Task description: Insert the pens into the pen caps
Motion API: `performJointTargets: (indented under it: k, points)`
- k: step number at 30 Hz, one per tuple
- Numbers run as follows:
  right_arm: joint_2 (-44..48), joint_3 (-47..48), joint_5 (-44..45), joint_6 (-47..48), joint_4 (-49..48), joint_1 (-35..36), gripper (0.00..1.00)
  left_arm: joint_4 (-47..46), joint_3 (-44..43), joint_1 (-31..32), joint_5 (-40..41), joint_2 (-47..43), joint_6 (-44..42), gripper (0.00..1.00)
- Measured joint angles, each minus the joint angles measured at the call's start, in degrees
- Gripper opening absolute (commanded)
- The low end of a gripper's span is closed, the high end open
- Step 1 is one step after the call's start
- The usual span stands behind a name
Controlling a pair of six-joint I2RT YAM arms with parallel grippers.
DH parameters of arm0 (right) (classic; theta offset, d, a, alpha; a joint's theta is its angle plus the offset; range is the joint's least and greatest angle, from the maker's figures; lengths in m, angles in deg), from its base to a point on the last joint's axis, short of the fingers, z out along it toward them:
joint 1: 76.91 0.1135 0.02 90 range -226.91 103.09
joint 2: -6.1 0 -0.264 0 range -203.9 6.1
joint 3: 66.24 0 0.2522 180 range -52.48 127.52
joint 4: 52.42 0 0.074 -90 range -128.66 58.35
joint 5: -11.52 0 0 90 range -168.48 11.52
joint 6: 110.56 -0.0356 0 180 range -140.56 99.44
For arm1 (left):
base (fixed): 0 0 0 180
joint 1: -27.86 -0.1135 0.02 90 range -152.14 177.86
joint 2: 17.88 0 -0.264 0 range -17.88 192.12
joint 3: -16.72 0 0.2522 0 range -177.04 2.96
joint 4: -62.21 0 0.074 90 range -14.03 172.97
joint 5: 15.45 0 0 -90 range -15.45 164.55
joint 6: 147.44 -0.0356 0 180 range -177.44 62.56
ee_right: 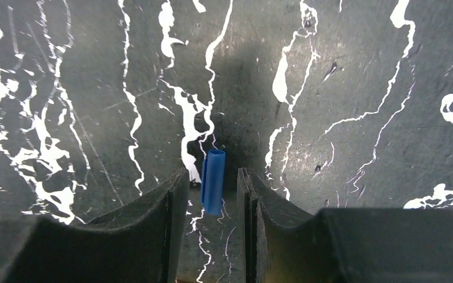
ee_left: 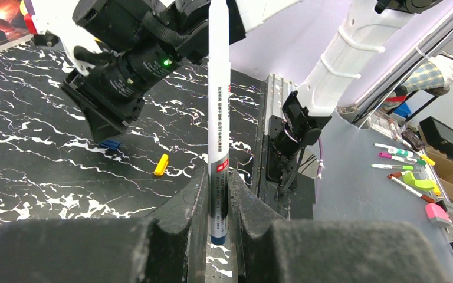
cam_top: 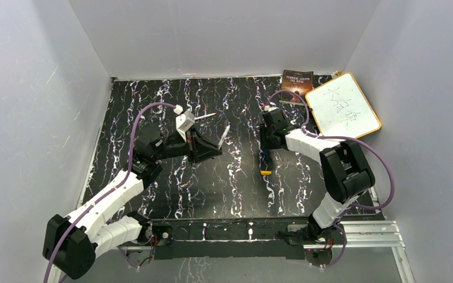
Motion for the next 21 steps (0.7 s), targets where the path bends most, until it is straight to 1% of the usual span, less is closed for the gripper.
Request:
performJointTargets:
  k: [8,9,15,21]
  points:
    - [-2.1,-1.7,0.1,0.1,-0.2,0.0,0.31,0.0,0.0,0.0,0.0,0.2,0.0,0.0]
    - [-2.1,-1.7,0.1,0.1,-0.4,0.0,0.29,0.0,0.0,0.0,0.0,0.2,0.0,0.0]
    - [-2.4,-1.7,1.2,0.2,-1.2,0.7,0.11,0.0,0.0,0.0,0.0,0.4,0.0,0.0]
    - [-2.5,-1.7,1.1,0.2,-1.5,1.0,0.0,0.0,0.0,0.0,-0.1,0.8,0.0,0.0]
